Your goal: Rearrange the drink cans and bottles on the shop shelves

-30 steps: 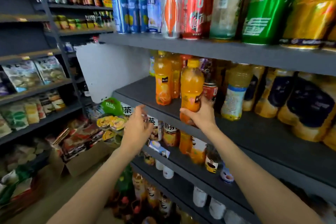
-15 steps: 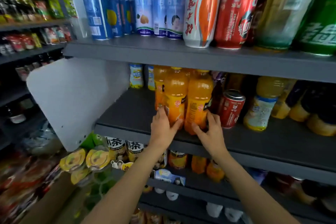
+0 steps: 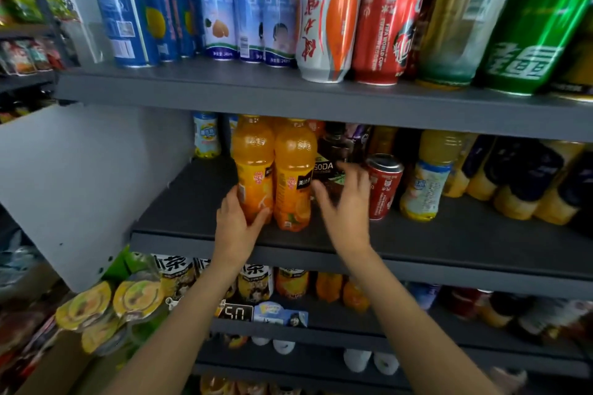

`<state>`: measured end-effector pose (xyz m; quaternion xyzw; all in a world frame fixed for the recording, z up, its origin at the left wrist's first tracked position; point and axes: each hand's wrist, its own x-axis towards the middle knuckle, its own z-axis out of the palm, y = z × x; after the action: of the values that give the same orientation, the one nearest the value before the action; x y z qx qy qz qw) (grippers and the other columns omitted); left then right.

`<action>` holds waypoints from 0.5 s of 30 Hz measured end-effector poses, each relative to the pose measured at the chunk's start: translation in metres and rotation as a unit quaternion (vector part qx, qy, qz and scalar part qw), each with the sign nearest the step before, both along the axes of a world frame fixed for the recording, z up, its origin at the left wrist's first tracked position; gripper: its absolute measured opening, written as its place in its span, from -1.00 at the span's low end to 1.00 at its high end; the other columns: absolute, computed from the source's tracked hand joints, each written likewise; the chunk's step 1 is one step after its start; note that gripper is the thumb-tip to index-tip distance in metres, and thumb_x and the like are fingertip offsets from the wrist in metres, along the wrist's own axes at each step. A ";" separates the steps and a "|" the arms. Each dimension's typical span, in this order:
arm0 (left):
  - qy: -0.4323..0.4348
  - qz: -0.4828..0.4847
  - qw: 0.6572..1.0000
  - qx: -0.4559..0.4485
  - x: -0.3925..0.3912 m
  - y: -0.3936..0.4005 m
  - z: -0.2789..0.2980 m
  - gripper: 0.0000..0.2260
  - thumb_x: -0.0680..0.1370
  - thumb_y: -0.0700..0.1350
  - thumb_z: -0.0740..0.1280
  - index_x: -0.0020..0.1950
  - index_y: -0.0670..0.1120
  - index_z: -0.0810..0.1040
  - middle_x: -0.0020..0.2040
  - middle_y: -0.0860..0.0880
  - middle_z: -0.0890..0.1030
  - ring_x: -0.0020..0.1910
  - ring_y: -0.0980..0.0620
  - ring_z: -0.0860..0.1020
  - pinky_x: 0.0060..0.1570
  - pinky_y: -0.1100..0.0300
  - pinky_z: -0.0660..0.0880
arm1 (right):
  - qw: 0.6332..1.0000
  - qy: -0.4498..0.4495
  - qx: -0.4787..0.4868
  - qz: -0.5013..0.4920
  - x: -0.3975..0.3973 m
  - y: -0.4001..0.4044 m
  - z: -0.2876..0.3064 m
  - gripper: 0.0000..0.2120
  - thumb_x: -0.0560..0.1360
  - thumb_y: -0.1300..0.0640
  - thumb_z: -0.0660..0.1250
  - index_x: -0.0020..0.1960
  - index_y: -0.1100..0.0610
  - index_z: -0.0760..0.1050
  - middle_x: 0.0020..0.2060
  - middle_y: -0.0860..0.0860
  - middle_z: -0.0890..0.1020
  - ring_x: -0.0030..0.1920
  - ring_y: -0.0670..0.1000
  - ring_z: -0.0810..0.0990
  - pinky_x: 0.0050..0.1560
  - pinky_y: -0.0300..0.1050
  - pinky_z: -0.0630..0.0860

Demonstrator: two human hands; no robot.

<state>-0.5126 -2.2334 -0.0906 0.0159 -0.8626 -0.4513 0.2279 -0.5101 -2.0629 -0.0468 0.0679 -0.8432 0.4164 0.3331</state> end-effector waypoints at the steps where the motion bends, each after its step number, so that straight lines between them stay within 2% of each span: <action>1: 0.001 0.002 1.000 0.001 0.002 0.000 -0.001 -0.40 0.47 -0.03 0.40 0.42 -0.18 0.25 0.30 -0.17 0.40 0.30 -0.13 0.36 0.28 -0.02 0.34 | 0.999 0.024 0.023 -0.023 -0.007 0.008 0.010 -0.46 0.49 0.10 0.36 0.38 0.27 0.29 0.33 0.19 0.34 0.37 0.10 0.29 0.35 -0.18 0.25; 2: 0.003 0.005 1.000 0.004 0.005 0.002 0.000 -0.41 0.47 -0.04 0.40 0.42 -0.18 0.25 0.29 -0.17 0.40 0.29 -0.12 0.36 0.28 -0.01 0.34 | 0.998 0.022 0.053 -0.038 -0.016 0.014 0.020 -0.43 0.48 0.17 0.37 0.40 0.30 0.24 0.36 0.23 0.32 0.39 0.14 0.27 0.40 -0.09 0.23; 4: 0.022 0.019 0.999 0.025 0.012 0.005 0.001 -0.45 0.48 -0.09 0.41 0.39 -0.19 0.27 0.26 -0.15 0.38 0.26 -0.11 0.38 0.26 -0.02 0.37 | 0.994 -0.048 0.091 -0.040 -0.037 0.016 0.036 -0.33 0.47 0.21 0.38 0.45 0.33 0.12 0.38 0.27 0.27 0.41 0.20 0.23 0.43 0.04 0.21; 6: 0.057 0.035 0.997 0.041 0.021 0.008 0.001 -0.52 0.48 -0.16 0.39 0.34 -0.19 0.31 0.21 -0.13 0.37 0.21 -0.09 0.40 0.22 0.01 0.40 | 0.987 -0.098 0.112 -0.053 -0.048 0.009 0.041 -0.26 0.45 0.22 0.39 0.48 0.31 0.04 0.39 0.27 0.19 0.39 0.24 0.25 0.40 0.03 0.26; 10: 0.127 0.040 0.991 0.009 0.040 0.015 0.001 -0.65 0.49 -0.30 0.31 0.26 -0.22 0.36 0.18 -0.16 0.37 0.17 -0.02 0.39 0.11 0.18 0.35 | 0.988 -0.066 0.123 -0.071 -0.035 -0.001 0.037 -0.39 0.42 0.25 0.42 0.37 0.30 0.22 0.37 0.28 0.14 0.23 0.26 0.44 0.26 -0.06 0.39; 12: 0.156 0.030 0.987 -0.006 0.045 0.020 0.005 -0.67 0.48 -0.35 0.29 0.22 -0.22 0.38 0.17 -0.17 0.38 0.16 -0.06 0.41 0.12 0.12 0.39 | 0.992 -0.043 0.096 -0.063 -0.020 0.002 0.037 -0.46 0.41 0.24 0.45 0.30 0.31 0.31 0.35 0.25 0.18 0.15 0.24 0.50 0.20 -0.11 0.41; 15: 0.194 -0.001 0.981 -0.022 0.050 0.035 0.017 -0.69 0.47 -0.30 0.23 0.20 -0.14 0.37 0.14 -0.13 0.38 0.13 -0.10 0.43 0.10 -0.01 0.44 | 0.997 -0.041 0.043 -0.052 0.006 0.027 0.040 -0.44 0.38 0.15 0.49 0.27 0.30 0.36 0.32 0.20 0.26 0.22 0.17 0.44 0.22 -0.29 0.27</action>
<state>-0.4626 -2.1987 -0.0737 -0.0782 -0.8120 -0.4266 0.3906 -0.5041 -2.0363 -0.0068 0.0207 -0.8757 0.3645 0.3159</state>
